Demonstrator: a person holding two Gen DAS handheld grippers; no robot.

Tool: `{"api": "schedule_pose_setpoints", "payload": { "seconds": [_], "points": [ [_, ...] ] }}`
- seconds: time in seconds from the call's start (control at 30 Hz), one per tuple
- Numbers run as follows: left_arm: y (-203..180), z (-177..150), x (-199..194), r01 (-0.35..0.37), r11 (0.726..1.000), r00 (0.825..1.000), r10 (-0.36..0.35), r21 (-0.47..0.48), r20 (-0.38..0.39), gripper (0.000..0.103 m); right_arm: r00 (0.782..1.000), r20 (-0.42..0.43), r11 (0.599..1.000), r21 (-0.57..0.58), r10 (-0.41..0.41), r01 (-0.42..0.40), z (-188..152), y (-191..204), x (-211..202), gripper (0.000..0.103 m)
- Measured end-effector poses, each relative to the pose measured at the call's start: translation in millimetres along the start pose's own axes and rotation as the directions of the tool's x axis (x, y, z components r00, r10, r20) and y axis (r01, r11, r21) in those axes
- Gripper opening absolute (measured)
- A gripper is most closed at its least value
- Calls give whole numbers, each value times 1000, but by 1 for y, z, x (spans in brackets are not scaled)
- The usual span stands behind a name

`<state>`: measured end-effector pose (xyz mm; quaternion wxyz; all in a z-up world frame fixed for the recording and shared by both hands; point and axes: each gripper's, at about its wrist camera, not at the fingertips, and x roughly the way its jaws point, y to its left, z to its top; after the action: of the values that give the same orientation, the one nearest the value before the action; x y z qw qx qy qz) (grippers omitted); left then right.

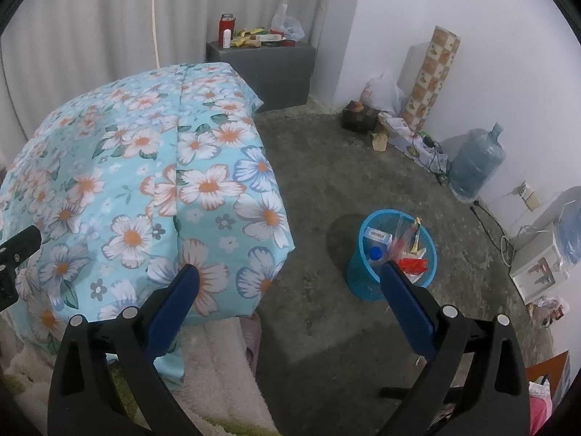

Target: Collect trash

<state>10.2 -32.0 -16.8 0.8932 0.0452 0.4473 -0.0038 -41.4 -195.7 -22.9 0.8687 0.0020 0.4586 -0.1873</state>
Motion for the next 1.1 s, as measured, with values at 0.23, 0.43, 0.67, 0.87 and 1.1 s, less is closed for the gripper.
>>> {"api": "schedule_pose_setpoints", "payload": {
  "seconds": [0.23,0.43,0.67,0.87,1.1],
  "points": [
    [-1,2,-1,-1,1000,1000,1,-1,6,94,1000,6,1000,12,-10,10,1,-4,-2,97],
    [-1,2,-1,-2,1000,1000,2,-2,7,94,1000,7,1000,13,-10,10,2,-4,-3,97],
    [1,2,-1,1,1000,1000,-1,-3,7,94,1000,6,1000,12,-8,8,2,-2,-3,97],
    [1,3,-1,1,1000,1000,-1,-2,8,94,1000,4,1000,15,-7,7,2,-1,-2,97],
    [1,3,-1,0,1000,1000,0,-5,6,94,1000,4,1000,12,-9,9,2,-1,-2,97]
  ]
}}
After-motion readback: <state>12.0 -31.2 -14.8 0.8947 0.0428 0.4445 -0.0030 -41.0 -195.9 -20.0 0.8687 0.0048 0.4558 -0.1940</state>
